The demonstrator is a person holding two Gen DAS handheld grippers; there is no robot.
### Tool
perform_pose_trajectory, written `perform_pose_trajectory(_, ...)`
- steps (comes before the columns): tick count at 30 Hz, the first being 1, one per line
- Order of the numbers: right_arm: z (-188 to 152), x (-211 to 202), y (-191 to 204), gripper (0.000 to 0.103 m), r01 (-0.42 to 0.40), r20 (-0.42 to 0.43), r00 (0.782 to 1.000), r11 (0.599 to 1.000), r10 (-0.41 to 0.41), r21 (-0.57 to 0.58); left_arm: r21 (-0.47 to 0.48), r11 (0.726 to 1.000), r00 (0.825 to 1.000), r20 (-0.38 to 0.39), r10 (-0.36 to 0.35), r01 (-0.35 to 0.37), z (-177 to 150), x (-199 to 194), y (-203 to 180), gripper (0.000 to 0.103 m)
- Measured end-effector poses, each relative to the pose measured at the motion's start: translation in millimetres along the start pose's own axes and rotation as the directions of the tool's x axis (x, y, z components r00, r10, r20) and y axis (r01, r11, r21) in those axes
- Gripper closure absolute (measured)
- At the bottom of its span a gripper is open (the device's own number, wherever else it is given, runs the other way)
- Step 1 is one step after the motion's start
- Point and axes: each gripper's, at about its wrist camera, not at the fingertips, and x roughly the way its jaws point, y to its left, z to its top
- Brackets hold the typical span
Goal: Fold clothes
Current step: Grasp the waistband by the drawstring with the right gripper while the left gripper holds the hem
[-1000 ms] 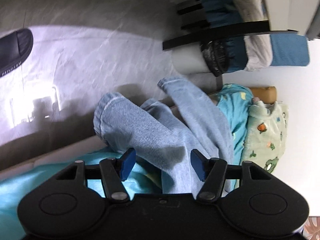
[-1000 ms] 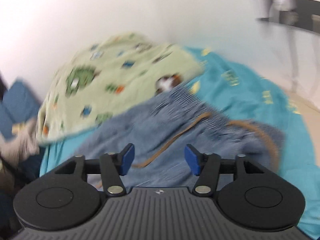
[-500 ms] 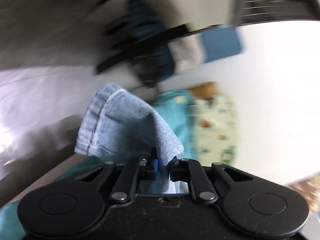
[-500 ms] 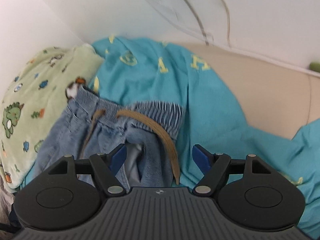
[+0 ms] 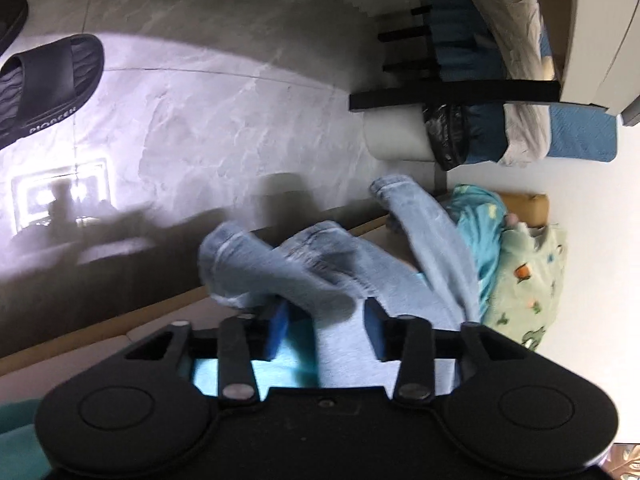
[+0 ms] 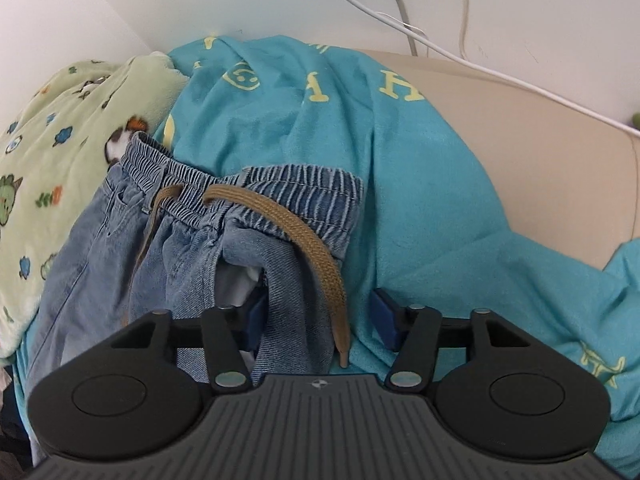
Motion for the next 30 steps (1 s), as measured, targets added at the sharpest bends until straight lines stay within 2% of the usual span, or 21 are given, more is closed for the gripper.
perform_pose_trajectory(1, 0.0, 2.1, 0.6, 0.05, 0.003, -0.003, 1.0, 1.0, -0.003, 0.0, 0.002, 1.0, 1.0, -0.004, 0.006, -0.006, 0.4, 1.0, -3.1, 0.054)
perform_pose_trajectory(3, 0.0, 7.3, 1.0, 0.051, 0.012, -0.014, 1.0, 1.0, -0.012, 0.008, -0.006, 0.999, 0.999, -0.041, 0.033, -0.033, 4.0, 5.8, -6.2, 0.054)
perform_pose_trajectory(5, -0.1, 11.2, 1.4, 0.051, 0.02, -0.02, 1.0, 1.0, -0.02, 0.023, -0.019, 0.999, 0.996, -0.07, 0.047, -0.049, 5.0, 14.9, -7.6, 0.054)
perform_pose_trajectory(6, -0.3, 12.6, 2.3, 0.056, 0.023, -0.019, 1.0, 0.999, -0.022, 0.027, -0.016, 0.999, 0.997, -0.068, 0.039, -0.04, 4.6, 17.9, -9.4, 0.057)
perform_pose_trajectory(7, -0.3, 13.5, 4.0, 0.061, 0.02, -0.014, 1.0, 1.0, -0.02, 0.023, -0.013, 0.999, 0.997, -0.067, 0.031, -0.032, 4.2, 20.9, -11.1, 0.064)
perform_pose_trajectory(8, -0.5, 13.0, 6.3, 0.071, 0.017, -0.004, 1.0, 1.0, -0.017, 0.014, -0.015, 1.0, 0.998, -0.054, 0.013, -0.014, 1.4, 19.8, -11.9, 0.073)
perform_pose_trajectory(9, -1.0, 11.5, 8.8, 0.082, 0.016, 0.009, 1.0, 1.0, -0.016, 0.004, -0.023, 1.0, 1.0, -0.026, -0.001, 0.0, -0.4, 17.9, -13.9, 0.092)
perform_pose_trajectory(10, -1.3, 8.6, 10.9, 0.09, 0.003, 0.022, 1.0, 1.0, -0.003, 0.001, -0.029, 1.0, 1.0, 0.003, -0.01, 0.01, -2.5, 14.6, -16.9, 0.1)
perform_pose_trajectory(12, -1.2, -1.4, 14.7, 0.094, -0.04, 0.06, 0.997, 0.999, 0.04, 0.0, 0.004, 0.999, 0.997, 0.059, -0.045, 0.045, -6.8, 3.1, -28.4, 0.102)
perform_pose_trajectory(14, -0.7, -19.0, 17.4, 0.094, -0.102, 0.131, 0.986, 0.995, 0.101, 0.0, 0.039, 0.995, 0.992, 0.087, -0.091, 0.088, -11.3, -15.4, -42.2, 0.102)
perform_pose_trajectory(17, -0.5, -53.8, 12.8, 0.095, -0.232, 0.225, 0.949, 0.972, 0.22, 0.026, 0.074, 0.984, 0.979, 0.12, -0.168, 0.16, -18.0, -48.8, -57.6, 0.102)
perform_pose_trajectory(19, -1.6, -71.5, 7.5, 0.096, -0.265, 0.267, 0.931, 0.964, 0.248, 0.029, 0.098, 0.984, 0.977, 0.138, -0.162, 0.149, -20.9, -62.9, -60.4, 0.102)
perform_pose_trajectory(20, -1.6, -75.2, 4.4, 0.096, -0.264, 0.273, 0.93, 0.964, 0.244, 0.038, 0.103, 0.986, 0.98, 0.133, -0.147, 0.133, -20.3, -65.1, -59.4, 0.102)
perform_pose_trajectory(21, -0.5, -73.2, 1.3, 0.096, -0.251, 0.26, 0.938, 0.966, 0.228, 0.062, 0.09, 0.988, 0.982, 0.13, -0.137, 0.126, -19.8, -65.0, -56.5, 0.102)
perform_pose_trajectory(24, 1.7, -57.3, -6.0, 0.095, -0.217, 0.166, 0.967, 0.966, 0.192, 0.141, 0.041, 0.994, 0.985, 0.138, -0.109, 0.104, -14.0, -58.3, -54.1, 0.102)
perform_pose_trajectory(25, 2.1, -54.2, -4.0, 0.095, -0.204, 0.139, 0.973, 0.968, 0.184, 0.146, 0.031, 0.993, 0.985, 0.126, -0.121, 0.118, -10.1, -55.9, -58.1, 0.102)
perform_pose_trajectory(27, 5.6, -52.2, 9.6, 0.095, -0.194, 0.123, 0.976, 0.973, 0.179, 0.126, 0.007, 0.996, 0.986, 0.137, -0.092, 0.092, 0.2, -46.8, -68.8, 0.102)
perform_pose_trajectory(30, 16.3, -58.0, 52.3, 0.095, -0.203, 0.159, 0.968, 0.978, 0.194, 0.041, -0.03, 0.998, 0.988, 0.147, -0.053, 0.058, 20.8, -27.6, -95.0, 0.102)
